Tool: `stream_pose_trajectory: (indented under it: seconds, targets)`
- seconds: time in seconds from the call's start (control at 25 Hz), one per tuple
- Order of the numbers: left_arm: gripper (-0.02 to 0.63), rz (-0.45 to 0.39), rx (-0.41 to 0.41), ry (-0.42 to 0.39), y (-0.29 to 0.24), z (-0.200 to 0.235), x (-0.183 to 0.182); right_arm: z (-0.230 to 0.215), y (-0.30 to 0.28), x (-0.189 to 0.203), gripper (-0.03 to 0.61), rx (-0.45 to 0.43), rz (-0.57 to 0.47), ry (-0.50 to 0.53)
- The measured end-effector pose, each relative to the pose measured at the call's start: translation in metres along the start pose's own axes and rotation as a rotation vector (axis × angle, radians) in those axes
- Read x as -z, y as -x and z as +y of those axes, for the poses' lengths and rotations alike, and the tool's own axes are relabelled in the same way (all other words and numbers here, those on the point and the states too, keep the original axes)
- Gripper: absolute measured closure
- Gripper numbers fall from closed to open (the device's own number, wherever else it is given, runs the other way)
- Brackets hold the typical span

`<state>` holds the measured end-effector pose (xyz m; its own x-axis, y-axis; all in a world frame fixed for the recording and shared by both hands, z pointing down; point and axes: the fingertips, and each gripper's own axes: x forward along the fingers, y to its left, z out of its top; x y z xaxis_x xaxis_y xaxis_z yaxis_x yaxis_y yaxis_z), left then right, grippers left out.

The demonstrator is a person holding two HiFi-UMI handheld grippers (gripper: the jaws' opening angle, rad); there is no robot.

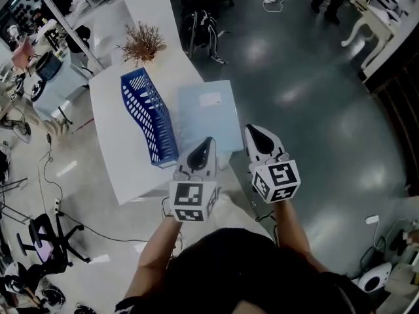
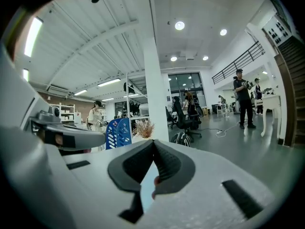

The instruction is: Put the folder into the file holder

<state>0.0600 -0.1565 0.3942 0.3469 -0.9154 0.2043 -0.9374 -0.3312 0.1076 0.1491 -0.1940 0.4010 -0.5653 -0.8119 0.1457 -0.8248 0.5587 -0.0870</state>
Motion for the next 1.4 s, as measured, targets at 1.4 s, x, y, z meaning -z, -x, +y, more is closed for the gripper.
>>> stream_pose_trajectory:
  seconds: [1.4]
  targets:
    - [0.609,0.053,-0.027,0.028,-0.093,0.053,0.008,-0.062,-0.124,0.06,0.522,-0.071,0.175,-0.132]
